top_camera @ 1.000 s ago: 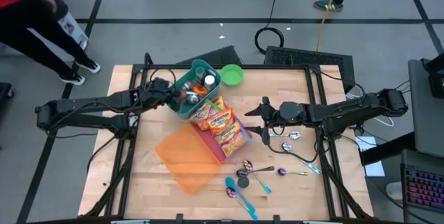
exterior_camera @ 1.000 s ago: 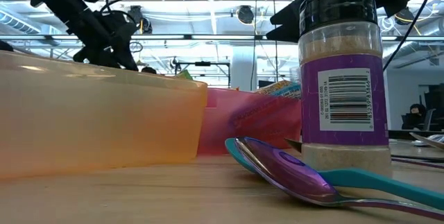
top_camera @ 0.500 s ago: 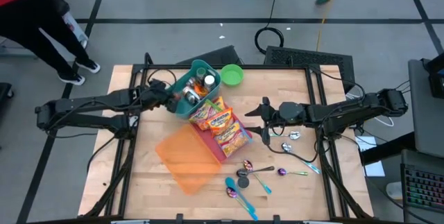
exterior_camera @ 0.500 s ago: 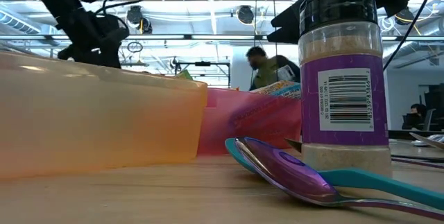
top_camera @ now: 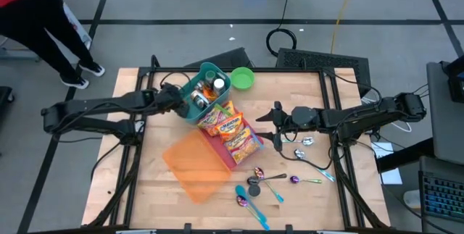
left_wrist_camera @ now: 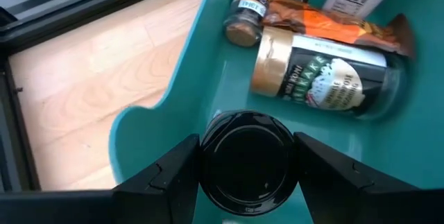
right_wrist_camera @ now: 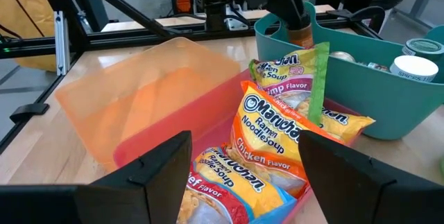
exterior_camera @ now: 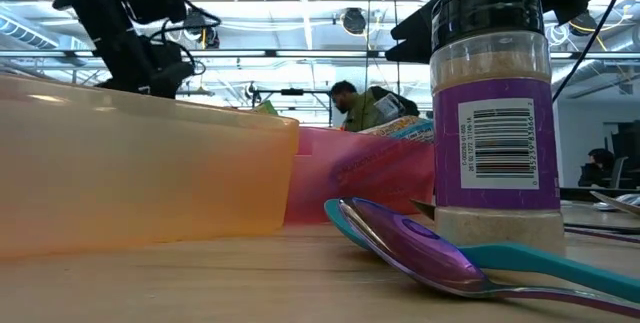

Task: Pick & Place Food Item
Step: Put the black orange seasoning bottle into the green bin, then put the violet seasoning bottle into the green bin

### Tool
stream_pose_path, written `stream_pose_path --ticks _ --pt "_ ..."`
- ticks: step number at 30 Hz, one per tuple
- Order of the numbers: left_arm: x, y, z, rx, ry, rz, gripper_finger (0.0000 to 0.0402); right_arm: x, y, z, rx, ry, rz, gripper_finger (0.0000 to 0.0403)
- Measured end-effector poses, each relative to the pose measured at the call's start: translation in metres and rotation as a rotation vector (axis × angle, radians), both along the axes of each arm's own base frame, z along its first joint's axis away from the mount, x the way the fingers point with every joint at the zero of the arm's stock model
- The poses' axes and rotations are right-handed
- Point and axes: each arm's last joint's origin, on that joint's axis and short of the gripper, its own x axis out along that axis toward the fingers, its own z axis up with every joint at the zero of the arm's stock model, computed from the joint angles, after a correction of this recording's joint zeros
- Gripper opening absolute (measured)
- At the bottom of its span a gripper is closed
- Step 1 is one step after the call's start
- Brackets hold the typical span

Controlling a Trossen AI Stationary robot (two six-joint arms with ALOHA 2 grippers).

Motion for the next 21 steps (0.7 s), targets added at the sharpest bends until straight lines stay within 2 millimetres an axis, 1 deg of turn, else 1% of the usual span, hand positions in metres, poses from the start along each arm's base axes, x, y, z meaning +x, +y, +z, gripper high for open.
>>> stream_pose_path --ticks 5,6,7,11,12,13,15,18,21 --pt "0.004 0.003 -0.006 -0.009 0.034 0.002 0.0205 0.0 0.0 0.0 0.0 0.0 0.0 0.0256" --pt "0.005 0.003 -0.007 -0.01 0.036 0.001 0.0217 0.0 0.0 0.0 0.0 0.0 0.0 0.0256" --pt "0.005 0.003 -0.007 -0.012 0.036 0.0 0.0238 0.0 0.0 0.0 0.0 0.0 0.0 0.0256" --pt "0.005 0.003 -0.006 -0.01 0.029 0.0 0.0347 0.0 0.0 0.0 0.0 0.004 0.0 0.0256" --pt "0.005 0.003 -0.006 -0.009 0.027 0.0 0.0369 0.0 0.0 -0.001 0.0 0.012 0.0 0.0256" --pt "0.005 0.003 -0.005 -0.008 0.025 0.0 0.0381 -0.001 0.0 -0.002 0.002 0.023 0.0 0.0256" --pt "0.005 0.003 -0.005 -0.004 0.021 -0.006 0.0385 -0.002 0.0 -0.005 0.016 0.052 -0.003 0.0256" --pt "0.003 0.002 0.0 -0.005 -0.006 -0.012 0.0362 -0.003 0.0 -0.007 0.022 0.076 -0.001 0.0256" --pt "0.002 0.001 0.01 -0.005 -0.044 -0.026 0.0341 -0.005 0.002 -0.006 0.046 0.092 0.062 0.0256"
